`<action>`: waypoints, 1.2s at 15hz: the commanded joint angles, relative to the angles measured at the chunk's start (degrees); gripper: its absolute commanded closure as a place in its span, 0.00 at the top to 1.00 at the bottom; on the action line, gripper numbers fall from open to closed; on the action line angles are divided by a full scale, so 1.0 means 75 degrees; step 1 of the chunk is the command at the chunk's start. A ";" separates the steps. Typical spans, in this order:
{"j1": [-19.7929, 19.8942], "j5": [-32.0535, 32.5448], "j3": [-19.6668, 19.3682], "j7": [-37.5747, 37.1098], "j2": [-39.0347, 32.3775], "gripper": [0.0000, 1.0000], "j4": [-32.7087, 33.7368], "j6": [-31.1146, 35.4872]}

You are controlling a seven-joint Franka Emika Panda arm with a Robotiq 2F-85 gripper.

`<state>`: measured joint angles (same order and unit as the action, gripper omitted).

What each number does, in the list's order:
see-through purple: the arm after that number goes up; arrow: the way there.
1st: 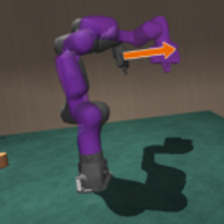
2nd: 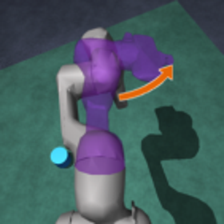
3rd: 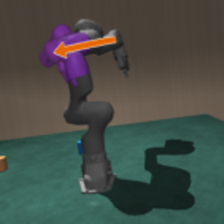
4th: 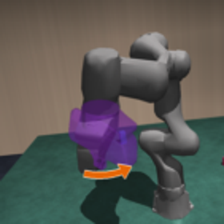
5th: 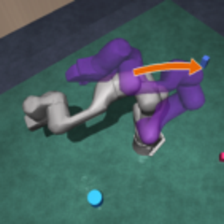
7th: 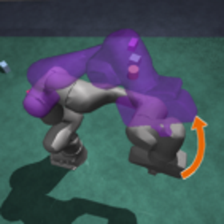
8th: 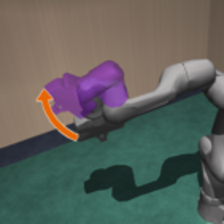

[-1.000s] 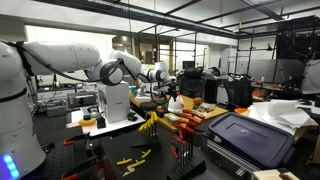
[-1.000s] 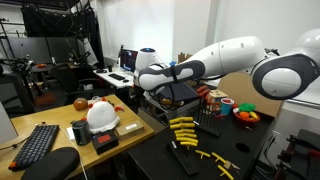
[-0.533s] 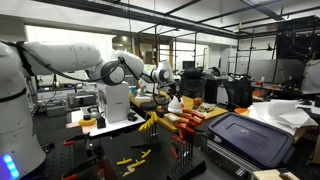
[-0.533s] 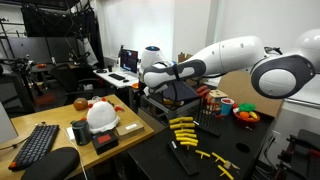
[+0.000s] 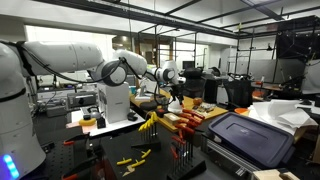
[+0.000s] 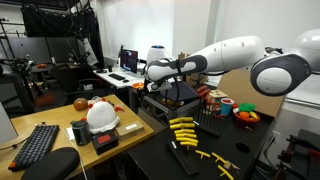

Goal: Detach the smallest yellow object from the stand and put it on the table

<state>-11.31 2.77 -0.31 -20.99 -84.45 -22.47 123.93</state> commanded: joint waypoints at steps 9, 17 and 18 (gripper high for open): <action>0.0618 -0.1239 0.0916 0.0686 0.0390 1.00 -0.0074 -0.3187; 0.0617 -0.1555 0.0895 -0.0508 0.0204 1.00 0.0077 -0.3863; 0.0599 -0.1560 0.0873 -0.0726 0.0156 1.00 0.0147 -0.3865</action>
<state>-6.75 -7.75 6.36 -22.12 -83.64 -21.29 96.04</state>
